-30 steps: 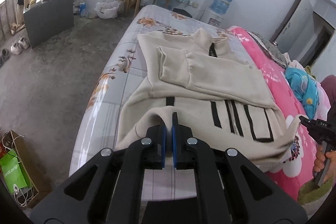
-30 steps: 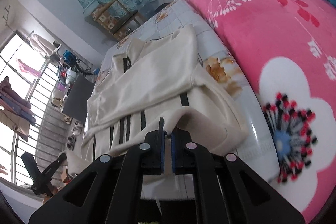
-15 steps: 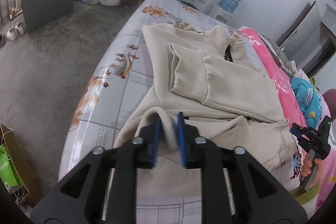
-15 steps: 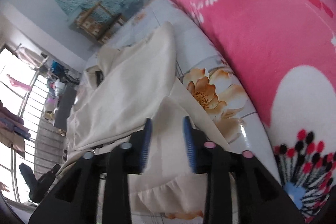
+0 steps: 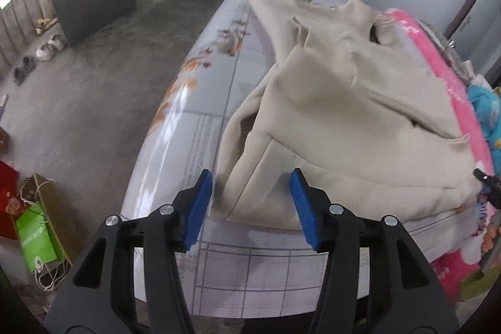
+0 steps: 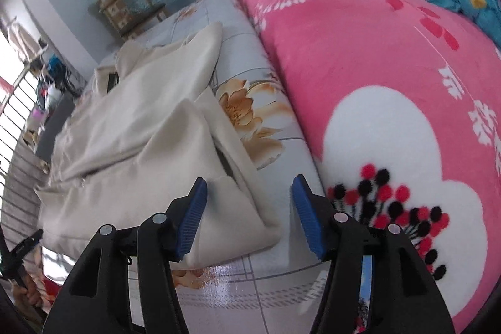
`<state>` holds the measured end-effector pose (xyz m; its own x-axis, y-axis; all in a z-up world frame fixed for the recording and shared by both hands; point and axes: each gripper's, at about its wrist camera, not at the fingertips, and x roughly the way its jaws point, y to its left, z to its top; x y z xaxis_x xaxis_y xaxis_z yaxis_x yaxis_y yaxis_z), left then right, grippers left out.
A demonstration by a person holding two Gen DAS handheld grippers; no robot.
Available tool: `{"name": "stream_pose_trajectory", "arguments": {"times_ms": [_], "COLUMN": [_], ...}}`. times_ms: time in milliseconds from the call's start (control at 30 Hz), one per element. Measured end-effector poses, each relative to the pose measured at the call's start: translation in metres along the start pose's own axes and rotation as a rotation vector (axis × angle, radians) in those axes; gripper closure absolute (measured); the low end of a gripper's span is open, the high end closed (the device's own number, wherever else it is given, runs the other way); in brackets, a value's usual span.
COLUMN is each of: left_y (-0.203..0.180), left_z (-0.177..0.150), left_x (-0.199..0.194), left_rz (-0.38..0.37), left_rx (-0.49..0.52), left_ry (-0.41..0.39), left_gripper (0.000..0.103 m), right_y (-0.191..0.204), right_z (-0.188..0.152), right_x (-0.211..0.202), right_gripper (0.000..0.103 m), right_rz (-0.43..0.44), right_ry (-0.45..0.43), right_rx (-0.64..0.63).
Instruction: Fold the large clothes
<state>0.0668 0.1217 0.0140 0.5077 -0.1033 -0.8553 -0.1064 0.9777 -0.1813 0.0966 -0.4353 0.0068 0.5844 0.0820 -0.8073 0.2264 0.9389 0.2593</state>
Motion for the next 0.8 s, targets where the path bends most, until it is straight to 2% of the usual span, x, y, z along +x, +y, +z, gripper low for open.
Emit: {"name": "stream_pose_trajectory", "arguments": {"times_ms": [133,333,400,467,567,700,800], "left_y": [-0.003,-0.01,-0.012,-0.017,-0.026,-0.024,-0.019], "left_z": [-0.006,-0.009,-0.011,-0.011,-0.01,-0.012,-0.018], "left_x": [0.006,0.009,0.007,0.004,-0.007,-0.034,-0.051], "left_rz": [0.041,0.086,0.093,0.114,0.139,0.106,0.081], "left_rx": [0.011,0.063,0.084,0.119,0.172,0.206,0.215], "left_ry": [-0.034,-0.065,-0.075,-0.095,-0.123,-0.145,-0.122], "left_gripper": [0.055,0.067,0.076,0.092,0.095,0.096,0.096], "right_y": [0.015,0.023,0.027,0.032,0.036,0.037,0.036], "right_z": [-0.006,-0.009,-0.009,-0.009,-0.009,-0.012,-0.018], "right_x": [0.002,0.002,0.004,0.004,-0.003,-0.026,-0.04], "right_gripper": [0.048,0.053,0.071,0.082,0.085,0.087,0.087], "right_rz": [-0.079,-0.113,-0.124,-0.114,-0.116,-0.083,-0.073], "right_ry": [-0.007,-0.007,-0.012,-0.004,-0.016,-0.034,-0.023], "right_rx": [-0.087,-0.126,-0.153,-0.159,-0.16,-0.15,-0.139]}}
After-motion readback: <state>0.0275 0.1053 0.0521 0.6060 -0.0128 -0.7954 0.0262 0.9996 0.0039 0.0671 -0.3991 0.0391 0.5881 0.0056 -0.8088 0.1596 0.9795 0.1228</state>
